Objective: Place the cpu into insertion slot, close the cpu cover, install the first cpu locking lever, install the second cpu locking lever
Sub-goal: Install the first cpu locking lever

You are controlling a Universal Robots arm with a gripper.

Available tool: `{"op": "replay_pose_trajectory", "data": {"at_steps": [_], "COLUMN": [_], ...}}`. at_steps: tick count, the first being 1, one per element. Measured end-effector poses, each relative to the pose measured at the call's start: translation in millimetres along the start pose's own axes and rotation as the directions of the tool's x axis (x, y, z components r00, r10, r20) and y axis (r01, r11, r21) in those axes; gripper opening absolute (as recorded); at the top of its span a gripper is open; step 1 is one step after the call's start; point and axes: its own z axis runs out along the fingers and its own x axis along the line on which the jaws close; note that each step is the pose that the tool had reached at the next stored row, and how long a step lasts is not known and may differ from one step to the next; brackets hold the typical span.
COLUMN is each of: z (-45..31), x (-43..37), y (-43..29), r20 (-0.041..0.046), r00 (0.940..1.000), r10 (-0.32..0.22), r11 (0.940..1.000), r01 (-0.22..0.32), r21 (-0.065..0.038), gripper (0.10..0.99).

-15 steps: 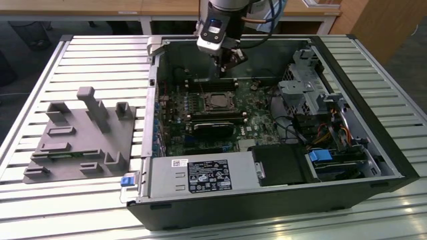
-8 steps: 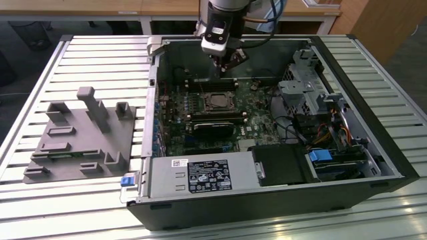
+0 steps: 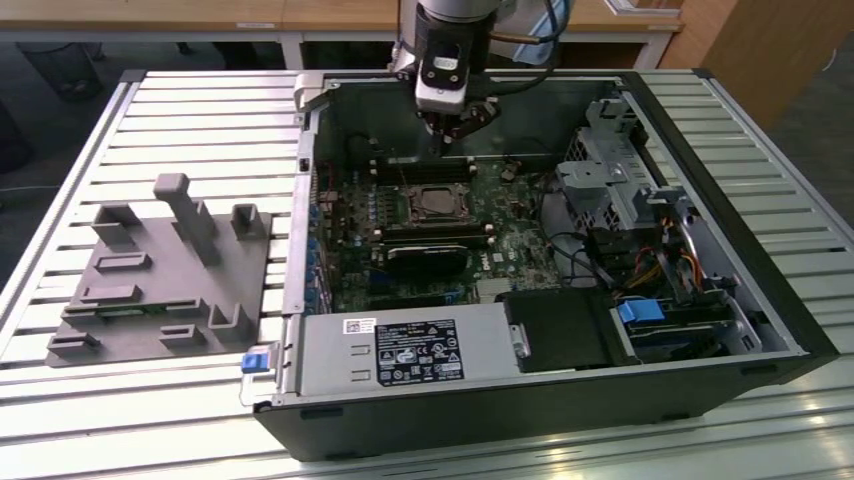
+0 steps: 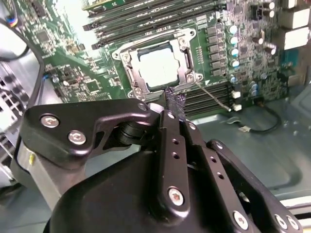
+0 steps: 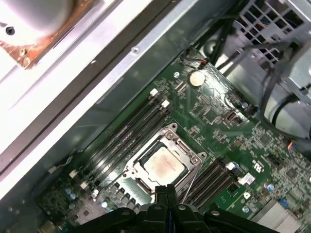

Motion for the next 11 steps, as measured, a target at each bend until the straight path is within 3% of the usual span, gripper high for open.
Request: {"op": "replay_pose_trajectory", "data": {"at_steps": [6, 11], "z": [0.3, 0.8], "x": [0.0, 0.0], "y": [0.0, 0.0], "r20": [-0.0023, -0.0044], "r00": [0.9942, 0.9802], "r10": [-0.108, -0.198], "r11": [0.9942, 0.9802], "r01": [0.108, 0.198], "r21": [0.002, 0.003], "gripper": [0.106, 0.106]}}
